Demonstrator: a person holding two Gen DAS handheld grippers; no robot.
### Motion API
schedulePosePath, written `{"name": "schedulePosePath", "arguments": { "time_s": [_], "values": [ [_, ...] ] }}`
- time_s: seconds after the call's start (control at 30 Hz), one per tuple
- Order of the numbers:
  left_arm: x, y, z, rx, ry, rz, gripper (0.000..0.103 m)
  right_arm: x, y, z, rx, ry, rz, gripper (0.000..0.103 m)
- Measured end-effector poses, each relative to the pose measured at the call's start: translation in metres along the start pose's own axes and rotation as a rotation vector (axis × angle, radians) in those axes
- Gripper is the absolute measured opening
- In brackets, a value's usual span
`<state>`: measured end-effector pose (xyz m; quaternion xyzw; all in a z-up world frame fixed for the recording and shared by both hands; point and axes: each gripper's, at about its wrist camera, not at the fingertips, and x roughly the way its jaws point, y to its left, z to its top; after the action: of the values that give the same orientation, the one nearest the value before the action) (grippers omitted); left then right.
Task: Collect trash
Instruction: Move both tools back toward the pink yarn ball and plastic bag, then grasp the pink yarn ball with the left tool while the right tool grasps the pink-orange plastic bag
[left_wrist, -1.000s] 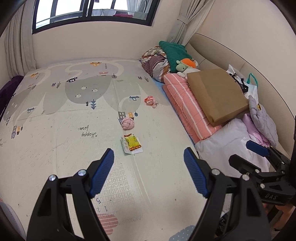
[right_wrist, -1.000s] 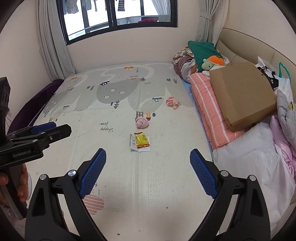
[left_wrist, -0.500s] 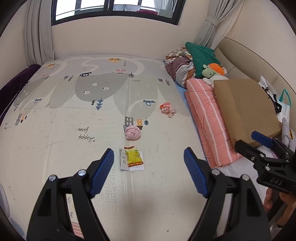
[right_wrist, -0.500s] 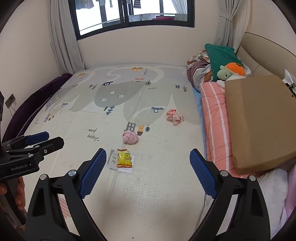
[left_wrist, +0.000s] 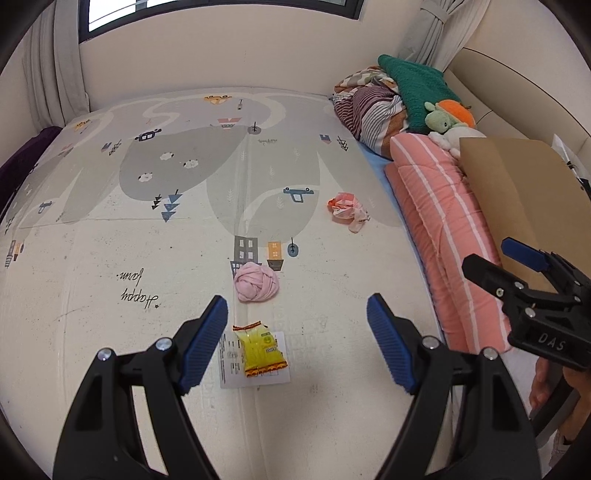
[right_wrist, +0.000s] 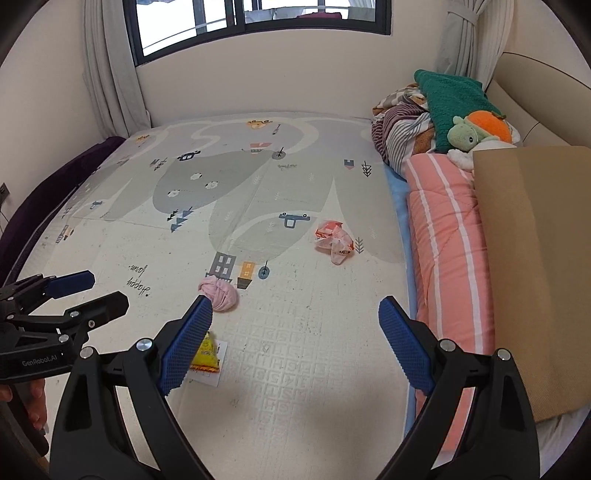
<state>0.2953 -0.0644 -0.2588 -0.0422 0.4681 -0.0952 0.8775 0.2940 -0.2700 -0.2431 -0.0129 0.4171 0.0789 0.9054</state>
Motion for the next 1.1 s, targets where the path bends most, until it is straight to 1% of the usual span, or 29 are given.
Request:
{"name": "schedulePosePath", "arguments": {
  "time_s": [0.27, 0.43, 0.57, 0.8, 0.9, 0.97, 1.1],
  "values": [
    [0.092, 0.025, 0.007, -0.011, 0.042, 0.01, 0.078, 0.101, -0.016, 0.017, 0.003, -0.003, -0.054, 0.088],
    [0.134, 0.033, 0.008, -0.008, 0.069, 0.013, 0.078, 0.153, -0.03, 0.022, 0.011, 0.003, -0.08, 0.088],
    [0.164, 0.034, 0.008, 0.002, 0.09, 0.015, 0.078, 0.185, -0.04, 0.026, 0.017, 0.004, -0.086, 0.089],
    [0.202, 0.042, -0.001, -0.016, 0.123, 0.018, 0.076, 0.231, -0.049, 0.036, -0.002, -0.011, -0.102, 0.089],
    [0.213, 0.045, -0.006, -0.015, 0.131, 0.027, 0.076, 0.252, -0.051, 0.039, -0.011, 0.005, -0.094, 0.089],
    [0.218, 0.047, -0.009, -0.014, 0.134, 0.036, 0.073, 0.264, -0.05, 0.039, -0.022, 0.011, -0.094, 0.089],
    [0.22, 0.051, -0.01, -0.02, 0.127, 0.044, 0.073, 0.281, -0.049, 0.036, -0.04, 0.03, -0.101, 0.089]
  ]
}}
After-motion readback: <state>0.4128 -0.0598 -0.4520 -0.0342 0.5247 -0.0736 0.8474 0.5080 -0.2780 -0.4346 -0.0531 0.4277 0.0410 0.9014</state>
